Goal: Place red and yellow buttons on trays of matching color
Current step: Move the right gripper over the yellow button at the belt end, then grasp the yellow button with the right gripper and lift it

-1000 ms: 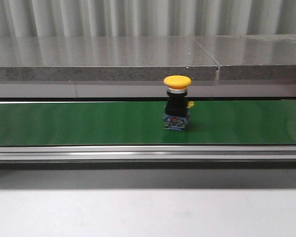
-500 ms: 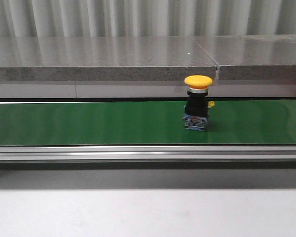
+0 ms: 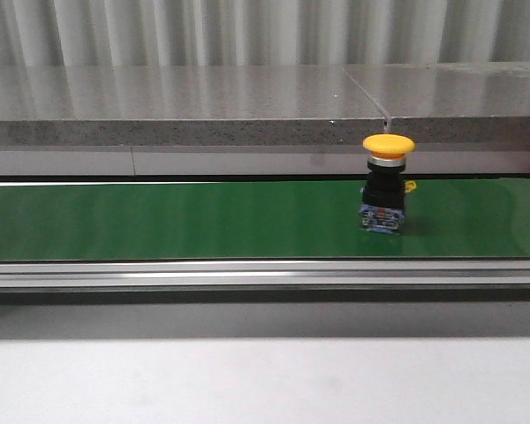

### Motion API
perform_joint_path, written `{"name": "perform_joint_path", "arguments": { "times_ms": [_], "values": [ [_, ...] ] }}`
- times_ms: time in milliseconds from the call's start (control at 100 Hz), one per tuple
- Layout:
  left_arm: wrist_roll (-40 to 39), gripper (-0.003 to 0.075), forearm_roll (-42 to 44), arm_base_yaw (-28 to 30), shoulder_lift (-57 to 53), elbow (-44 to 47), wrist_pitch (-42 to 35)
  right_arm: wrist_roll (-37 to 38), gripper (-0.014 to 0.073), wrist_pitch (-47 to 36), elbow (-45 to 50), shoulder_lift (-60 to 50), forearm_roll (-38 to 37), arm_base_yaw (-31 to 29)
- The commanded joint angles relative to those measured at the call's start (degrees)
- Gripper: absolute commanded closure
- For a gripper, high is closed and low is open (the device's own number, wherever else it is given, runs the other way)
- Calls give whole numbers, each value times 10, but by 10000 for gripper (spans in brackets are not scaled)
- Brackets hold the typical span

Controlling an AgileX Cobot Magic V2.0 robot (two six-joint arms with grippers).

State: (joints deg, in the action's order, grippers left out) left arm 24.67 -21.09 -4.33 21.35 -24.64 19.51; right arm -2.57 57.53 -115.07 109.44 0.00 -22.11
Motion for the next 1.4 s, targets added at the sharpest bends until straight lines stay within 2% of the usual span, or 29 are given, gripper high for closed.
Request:
{"name": "perform_joint_path", "arguments": {
  "times_ms": [0,260,510,660,800,970,1060,1390],
  "values": [
    [-2,740,-12,-5,3,-16,-41,-25,-8,5,-19,-72,0,26],
    [-2,740,-12,-5,3,-16,-41,-57,-8,75,34,-172,0,98],
    [-2,740,-12,-5,3,-16,-41,-60,-8,80,198,-289,0,128],
    [-2,740,-12,-5,3,-16,-41,-91,-8,107,299,-338,6,142],
    [-2,740,-12,-5,3,-16,-41,-113,-8,148,365,-346,22,151],
    [-2,740,-12,-5,3,-16,-41,-160,-8,146,427,-345,73,176],
    [-2,740,-12,-5,3,-16,-41,-180,-8,132,450,-345,96,193],
    [-2,740,-12,-5,3,-16,-41,-194,-8,77,471,-311,98,239]
  ]
}}
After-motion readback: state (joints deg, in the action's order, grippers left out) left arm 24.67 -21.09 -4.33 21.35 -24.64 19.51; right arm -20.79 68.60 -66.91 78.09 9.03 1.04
